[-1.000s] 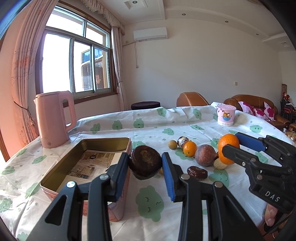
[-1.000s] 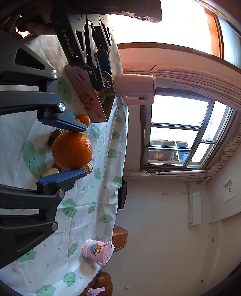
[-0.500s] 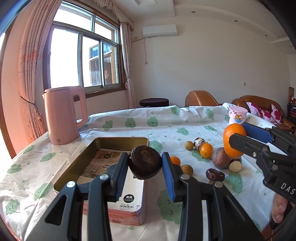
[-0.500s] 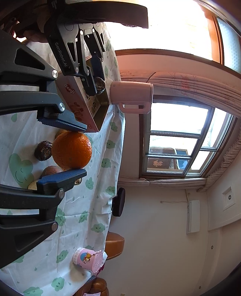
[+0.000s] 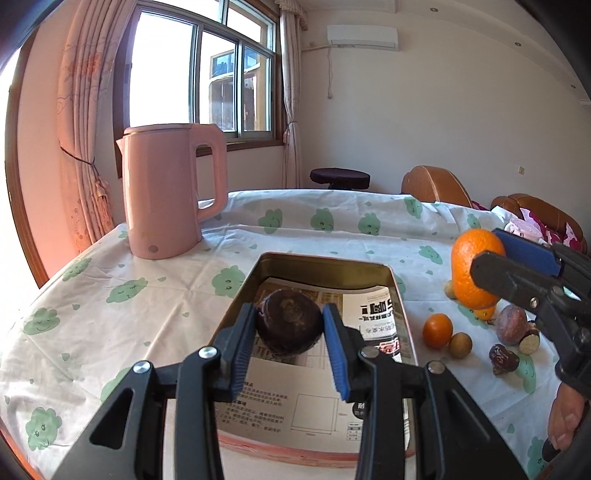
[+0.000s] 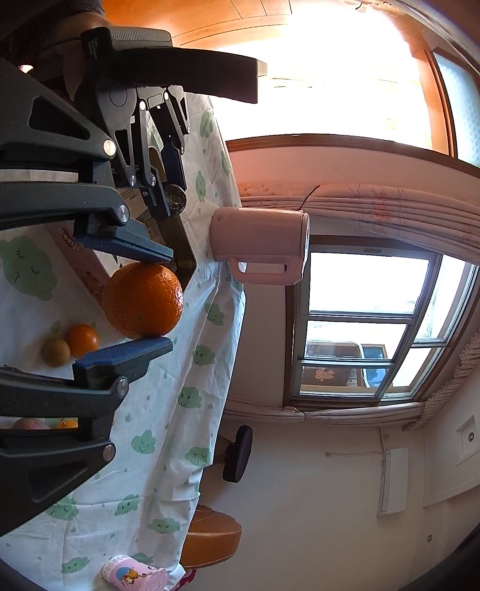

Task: Organize fruits
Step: 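Lower both held fruits into the tin and open both tools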

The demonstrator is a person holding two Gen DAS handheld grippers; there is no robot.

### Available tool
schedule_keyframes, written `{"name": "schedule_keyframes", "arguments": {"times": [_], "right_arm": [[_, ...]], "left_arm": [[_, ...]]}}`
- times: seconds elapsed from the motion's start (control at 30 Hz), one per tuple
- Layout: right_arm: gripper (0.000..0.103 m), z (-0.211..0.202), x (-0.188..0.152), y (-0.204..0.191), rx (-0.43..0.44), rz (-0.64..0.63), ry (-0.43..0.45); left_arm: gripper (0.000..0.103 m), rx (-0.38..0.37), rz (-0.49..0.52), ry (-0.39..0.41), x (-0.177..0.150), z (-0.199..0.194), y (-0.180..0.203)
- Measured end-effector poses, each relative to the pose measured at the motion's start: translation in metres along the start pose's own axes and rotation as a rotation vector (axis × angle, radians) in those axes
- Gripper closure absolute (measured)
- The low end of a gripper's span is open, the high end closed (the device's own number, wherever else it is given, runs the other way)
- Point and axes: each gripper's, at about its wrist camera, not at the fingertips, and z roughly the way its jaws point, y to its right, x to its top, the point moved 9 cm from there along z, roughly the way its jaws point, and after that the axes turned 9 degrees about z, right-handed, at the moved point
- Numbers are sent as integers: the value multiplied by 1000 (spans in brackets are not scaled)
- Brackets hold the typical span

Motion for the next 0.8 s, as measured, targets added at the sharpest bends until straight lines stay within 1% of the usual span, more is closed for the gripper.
{"name": "schedule_keyframes", "arguments": {"times": [0.17,0.3,0.53,0.67,0.8], "right_arm": [[59,34,-6,-16,30,-2,-61],[59,55,-14,-25,37,-5,-107],[59,78,-30,-23,36,14,-181],[59,86,-37,-21,28,26,-218],[58,86,-38,-19,27,33,-227]], "left_arm": [[64,-22,-4,-63,-2,22,-9],[64,-17,1,-90,-4,31,-13],[64,-16,14,-147,-13,45,-16],[64,-17,13,-162,-14,47,-16],[64,-20,20,-175,-16,49,-15]]}}
